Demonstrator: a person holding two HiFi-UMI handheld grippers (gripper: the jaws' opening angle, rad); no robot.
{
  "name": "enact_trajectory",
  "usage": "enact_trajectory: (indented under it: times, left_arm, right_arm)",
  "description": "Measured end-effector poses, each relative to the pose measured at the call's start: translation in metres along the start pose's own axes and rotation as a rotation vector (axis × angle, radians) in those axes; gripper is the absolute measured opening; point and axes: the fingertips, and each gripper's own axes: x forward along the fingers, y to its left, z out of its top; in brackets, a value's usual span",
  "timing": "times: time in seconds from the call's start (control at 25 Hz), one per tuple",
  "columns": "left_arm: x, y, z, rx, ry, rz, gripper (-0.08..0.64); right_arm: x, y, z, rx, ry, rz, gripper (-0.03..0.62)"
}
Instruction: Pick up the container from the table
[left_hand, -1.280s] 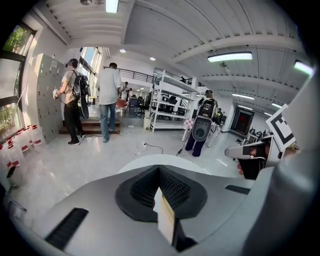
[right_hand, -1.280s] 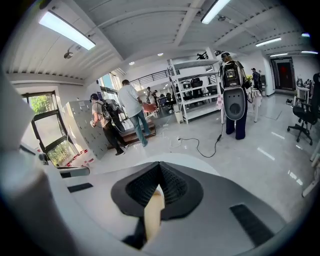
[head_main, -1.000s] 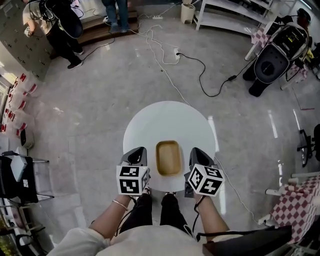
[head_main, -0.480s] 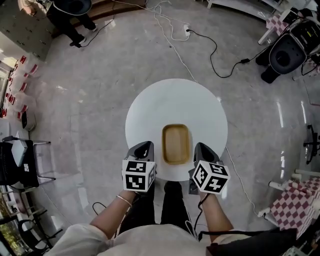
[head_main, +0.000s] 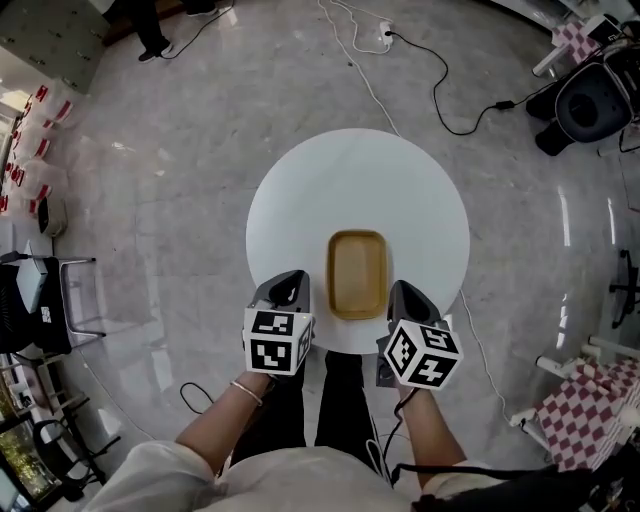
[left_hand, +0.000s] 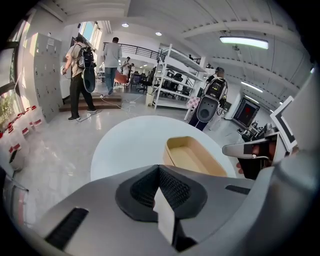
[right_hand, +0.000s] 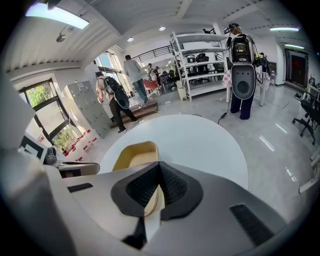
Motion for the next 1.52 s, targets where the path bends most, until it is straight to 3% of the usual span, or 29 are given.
enact_trajectory:
  times: [0.52,0.6,0.8,1.24,1.52]
  left_arm:
    - [0.008,0.004,-0.002,-0.039,0.003,0.004,0.008]
    - [0.009,0.006,-0.001,-0.044,0.001,0.008,0.008]
    - [0.01,0.012,0.003,-0.06,-0.009,0.021,0.008]
    - [0.01,0.011,0.005,-0.098,-0.025,0.025,0.008]
    - [0.012,0.018,0.001,-0.127,-0.023,0.029,0.008]
  right_arm:
    - [0.011,0.008,-0.004,0.006,0.038,0.029,0.031]
    - [0.012,0.008,-0.005,0.001,0.047,0.029,0.084]
    - [0.012,0.009,-0.007,-0.002,0.053,0.026,0.098]
    - [0.017,0.007,-0.009,0.003,0.061,0.037,0.21]
    - [0.027,0.012,-0.016,-0.028,0.099,0.04,0.224]
